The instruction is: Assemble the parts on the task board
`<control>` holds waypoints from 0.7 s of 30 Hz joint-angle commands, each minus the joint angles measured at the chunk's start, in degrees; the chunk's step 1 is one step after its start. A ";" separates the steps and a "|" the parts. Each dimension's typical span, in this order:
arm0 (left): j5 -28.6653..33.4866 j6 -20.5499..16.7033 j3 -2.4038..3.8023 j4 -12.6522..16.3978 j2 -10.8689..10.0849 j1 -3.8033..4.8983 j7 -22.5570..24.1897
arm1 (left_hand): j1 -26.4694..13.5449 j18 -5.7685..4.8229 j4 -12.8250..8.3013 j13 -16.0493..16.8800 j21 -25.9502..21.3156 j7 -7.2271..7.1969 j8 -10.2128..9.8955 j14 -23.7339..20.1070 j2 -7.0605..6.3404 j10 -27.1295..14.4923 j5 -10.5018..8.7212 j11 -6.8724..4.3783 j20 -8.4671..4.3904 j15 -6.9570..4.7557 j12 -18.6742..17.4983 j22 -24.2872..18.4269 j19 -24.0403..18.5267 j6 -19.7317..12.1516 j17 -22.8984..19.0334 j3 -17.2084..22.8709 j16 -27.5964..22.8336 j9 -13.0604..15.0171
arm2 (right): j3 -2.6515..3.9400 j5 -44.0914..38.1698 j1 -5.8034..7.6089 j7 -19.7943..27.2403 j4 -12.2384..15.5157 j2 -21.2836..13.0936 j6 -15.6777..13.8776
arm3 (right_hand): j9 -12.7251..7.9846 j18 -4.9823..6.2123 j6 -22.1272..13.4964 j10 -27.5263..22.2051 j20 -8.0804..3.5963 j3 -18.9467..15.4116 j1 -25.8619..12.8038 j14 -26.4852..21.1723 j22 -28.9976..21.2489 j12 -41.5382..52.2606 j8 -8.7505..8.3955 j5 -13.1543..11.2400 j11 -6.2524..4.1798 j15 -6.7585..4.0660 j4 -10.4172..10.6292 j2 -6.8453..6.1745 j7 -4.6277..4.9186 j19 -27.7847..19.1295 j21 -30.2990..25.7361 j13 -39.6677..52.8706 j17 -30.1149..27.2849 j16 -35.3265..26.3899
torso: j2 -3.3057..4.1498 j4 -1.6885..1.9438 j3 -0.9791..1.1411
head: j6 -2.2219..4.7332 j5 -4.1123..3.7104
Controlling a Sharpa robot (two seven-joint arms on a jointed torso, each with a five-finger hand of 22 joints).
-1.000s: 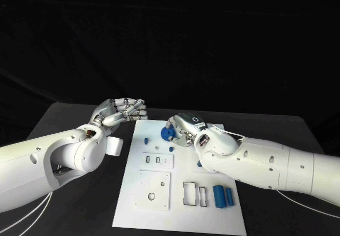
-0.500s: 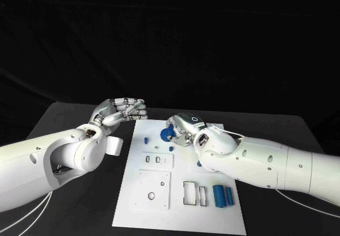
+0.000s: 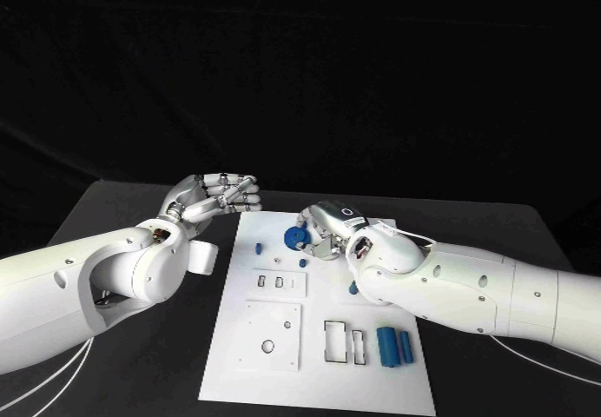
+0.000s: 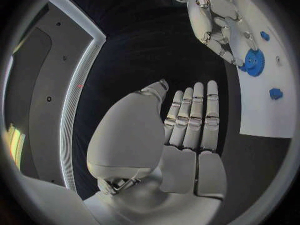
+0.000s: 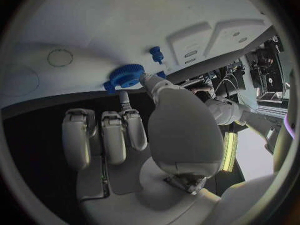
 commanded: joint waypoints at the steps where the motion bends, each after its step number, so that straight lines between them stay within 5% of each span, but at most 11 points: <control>1: 0.02 1.15 0.04 -0.01 0.08 0.06 0.25 | 0.05 0.74 0.12 0.01 -0.34 0.42 -0.27 -0.18 -0.45 0.15 -0.35 0.31 0.22 0.21 -0.28 -0.09 0.16 -0.41 0.05 0.36 -0.30 0.08 | 0.04 1.94 -0.01 0.84 0.99 -1.47 -2.28 | 0.13 -0.86 0.55 1.21 0.34 -0.44 -0.85 5.49 9.40 0.12 -0.24 0.21 0.06 0.16 0.48 0.05 -0.03 1.92 -0.05 8.41 12.92 0.06 | -0.11 -0.01 0.09 | 0.26 -0.05; 5: 0.02 1.12 0.04 -0.19 -0.10 0.06 0.30 | 0.05 0.74 0.12 0.01 -0.34 0.42 -0.27 -0.18 -0.45 0.15 -0.35 0.31 0.22 0.21 -0.28 -0.09 0.16 -0.41 0.05 0.36 -0.30 0.08 | 0.24 6.79 0.51 5.60 3.66 -5.30 -7.89 | 0.15 -0.91 0.46 1.36 0.30 -0.99 -0.97 5.50 9.58 0.31 -0.47 -0.38 0.03 0.12 0.64 0.05 -0.06 2.06 0.09 8.60 12.96 0.08 | -0.32 -0.35 0.14 | 0.34 0.20; 9: 0.02 1.17 0.03 -0.45 -0.20 0.05 0.35 | 0.05 0.74 0.12 0.01 -0.34 0.42 -0.27 -0.18 -0.45 0.15 -0.35 0.31 0.22 0.21 -0.28 -0.09 0.16 -0.41 0.05 0.36 -0.30 0.08 | 0.36 14.55 1.87 11.95 6.77 -9.95 -9.04 | 0.19 -0.66 0.24 0.92 0.30 -0.94 0.23 5.36 8.79 -0.30 -0.89 -0.83 0.08 0.13 0.03 0.51 0.01 1.45 -0.69 8.08 12.36 -0.11 | -0.52 -0.66 0.29 | 0.55 0.08; 15: 0.10 1.44 -0.01 -1.13 -0.01 0.00 0.52 | 0.05 0.74 0.12 0.01 -0.34 0.42 -0.27 -0.18 -0.45 0.15 -0.35 0.31 0.22 0.21 -0.28 -0.09 0.16 -0.41 0.05 0.36 -0.30 0.08 | 0.41 30.36 3.56 21.40 11.20 -18.54 -4.14 | 0.38 0.06 0.45 0.20 0.38 0.73 2.95 5.07 6.47 -1.17 -1.48 0.05 0.23 0.26 -2.26 0.77 0.26 -0.46 -3.11 7.42 11.23 -0.49 | -1.23 -1.49 0.78 | 0.61 0.23; 21: 0.22 1.89 -0.12 -1.71 0.46 -0.10 0.69 | 0.05 0.74 0.08 0.01 -0.37 0.41 -0.29 -0.23 -0.47 0.17 -0.34 0.31 0.23 0.22 -0.35 -0.14 0.14 -0.42 0.12 0.45 -0.38 0.09 | 0.23 35.06 3.79 24.87 11.41 -23.13 0.57 | 0.47 0.26 0.62 -0.23 0.42 1.29 3.83 4.97 5.81 -1.68 -1.73 0.43 0.27 0.29 -3.52 0.18 0.31 -1.03 -3.88 7.00 10.86 -0.64 | -1.77 -2.00 1.29 | 0.42 0.19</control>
